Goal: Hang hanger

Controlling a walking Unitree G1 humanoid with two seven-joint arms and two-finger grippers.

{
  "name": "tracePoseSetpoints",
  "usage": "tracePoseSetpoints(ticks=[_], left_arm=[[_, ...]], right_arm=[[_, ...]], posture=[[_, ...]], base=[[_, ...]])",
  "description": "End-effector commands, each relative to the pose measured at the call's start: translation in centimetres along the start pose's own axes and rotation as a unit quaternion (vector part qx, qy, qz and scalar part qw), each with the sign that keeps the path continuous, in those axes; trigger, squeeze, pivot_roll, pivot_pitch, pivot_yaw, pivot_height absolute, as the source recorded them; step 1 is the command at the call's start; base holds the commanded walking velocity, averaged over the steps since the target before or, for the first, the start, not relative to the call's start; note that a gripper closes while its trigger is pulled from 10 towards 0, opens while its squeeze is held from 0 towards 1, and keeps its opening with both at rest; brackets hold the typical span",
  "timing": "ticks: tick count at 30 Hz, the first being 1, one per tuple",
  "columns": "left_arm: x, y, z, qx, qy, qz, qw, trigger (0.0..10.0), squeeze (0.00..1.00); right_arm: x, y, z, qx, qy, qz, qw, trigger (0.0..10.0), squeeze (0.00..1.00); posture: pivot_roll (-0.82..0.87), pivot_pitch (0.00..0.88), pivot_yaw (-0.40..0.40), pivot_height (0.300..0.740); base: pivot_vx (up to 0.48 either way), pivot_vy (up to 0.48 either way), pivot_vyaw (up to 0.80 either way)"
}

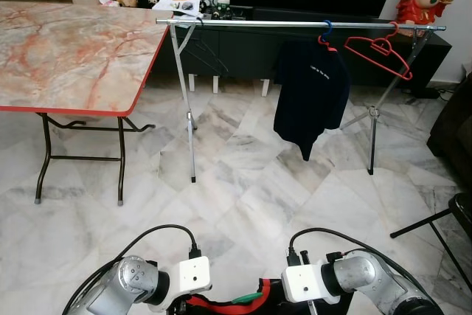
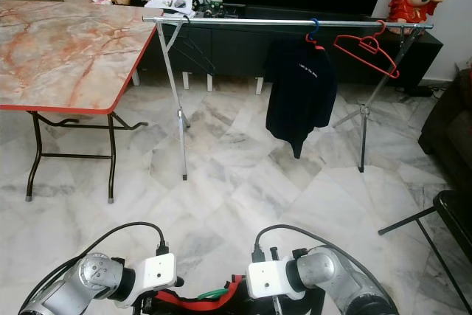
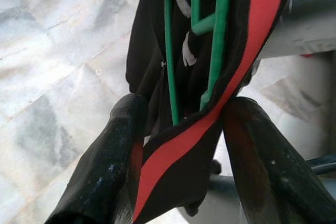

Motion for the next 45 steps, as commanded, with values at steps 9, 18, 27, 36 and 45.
tracePoseSetpoints(ticks=[9,18,27,36,45], left_arm=[[-0.7,0.1,-0.5,0.011,0.022,-0.027,0.999,0.7,0.0],[-0.6,-0.4,-0.6,-0.01,0.055,-0.004,0.998,0.6,0.0],[-0.8,-0.7,-1.4,-0.012,0.089,0.005,0.996,0.0,0.0],[-0.9,-0.7,-2.3,0.006,0.095,0.01,0.995,0.0,0.0],[4.2,1.3,-4.7,0.075,0.093,0.264,0.957,0.0,0.0]], right_arm=[[-0.7,0.1,0.2,0.001,0.012,-0.011,1.0,10.0,0.0],[-0.8,0.1,0.1,0.004,0.011,-0.02,1.0,10.0,0.0],[-1.0,0.2,0.1,0.005,0.011,-0.028,1.0,10.0,0.0],[-1.5,0.5,0.0,0.011,0.012,-0.046,0.999,10.0,0.0],[-2.3,1.5,-0.5,0.015,-0.013,-0.089,0.996,10.0,0.0]], posture=[[0.08,0.054,-0.077,0.74],[0.08,0.058,-0.076,0.74],[0.07,0.061,-0.077,0.74],[0.07,0.062,-0.079,0.74],[0.07,0.064,-0.079,0.74]], base=[[0.0,0.0,0.0],[0.0,0.0,0.0],[0.0,0.0,0.0],[0.0,0.0,0.0],[0.0,0.0,0.0]])
Point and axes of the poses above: a point about 5 cm out from each wrist's last joint towards the gripper, its own y axis pointing back from the gripper into the wrist, its own z axis along the axis of the wrist's last joint, x = y × z, the point moved 1 cm from there along -y, pointing out of the wrist towards the gripper, and after that the axes turned 4 degrees about y, right-handed, at the moved point
